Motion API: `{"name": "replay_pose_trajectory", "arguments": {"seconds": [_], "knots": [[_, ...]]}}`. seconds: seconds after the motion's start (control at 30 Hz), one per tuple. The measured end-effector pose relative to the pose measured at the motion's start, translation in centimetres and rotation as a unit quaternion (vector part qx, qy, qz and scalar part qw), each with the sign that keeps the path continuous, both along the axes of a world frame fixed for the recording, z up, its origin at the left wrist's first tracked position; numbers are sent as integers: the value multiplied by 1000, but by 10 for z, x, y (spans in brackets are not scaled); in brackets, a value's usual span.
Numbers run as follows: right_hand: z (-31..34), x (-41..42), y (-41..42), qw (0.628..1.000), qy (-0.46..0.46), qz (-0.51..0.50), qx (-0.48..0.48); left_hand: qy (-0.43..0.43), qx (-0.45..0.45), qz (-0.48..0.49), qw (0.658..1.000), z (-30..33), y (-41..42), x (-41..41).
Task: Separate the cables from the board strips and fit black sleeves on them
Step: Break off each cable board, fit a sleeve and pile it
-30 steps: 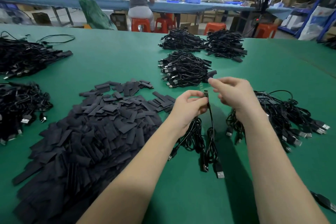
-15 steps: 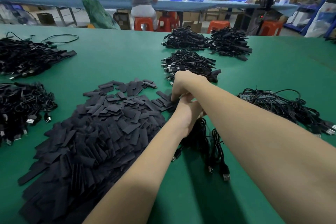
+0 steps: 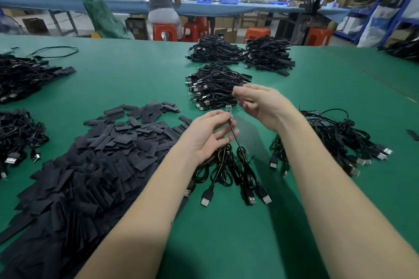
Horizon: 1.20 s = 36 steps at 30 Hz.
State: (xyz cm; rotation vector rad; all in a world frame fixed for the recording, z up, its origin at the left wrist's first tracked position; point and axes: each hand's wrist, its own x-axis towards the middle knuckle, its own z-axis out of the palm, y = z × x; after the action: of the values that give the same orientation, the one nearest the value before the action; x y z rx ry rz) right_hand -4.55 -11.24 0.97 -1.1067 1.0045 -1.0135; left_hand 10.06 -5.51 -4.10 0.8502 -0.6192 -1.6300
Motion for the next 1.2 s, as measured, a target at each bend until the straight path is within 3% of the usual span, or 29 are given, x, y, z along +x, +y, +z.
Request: {"name": "replay_pose_trajectory", "arguments": {"seconds": [0.17,0.33,0.5,0.9,1.2], "knots": [[-40,-16,34,976,-213,-14,51,-17,0,-28,999,9,3,10],[-49,-10,44,956,-289,-51,13,-52,-3,-74,996,15,6,18],[-47,-6,46,954,-286,-79,-42,-73,-7,-97,993,16,7,17],[-45,-2,48,967,-233,-64,-74,-83,-19,-103,991,16,6,18],[-40,-16,51,983,-169,48,-46,-172,-69,-134,974,19,9,30]]}}
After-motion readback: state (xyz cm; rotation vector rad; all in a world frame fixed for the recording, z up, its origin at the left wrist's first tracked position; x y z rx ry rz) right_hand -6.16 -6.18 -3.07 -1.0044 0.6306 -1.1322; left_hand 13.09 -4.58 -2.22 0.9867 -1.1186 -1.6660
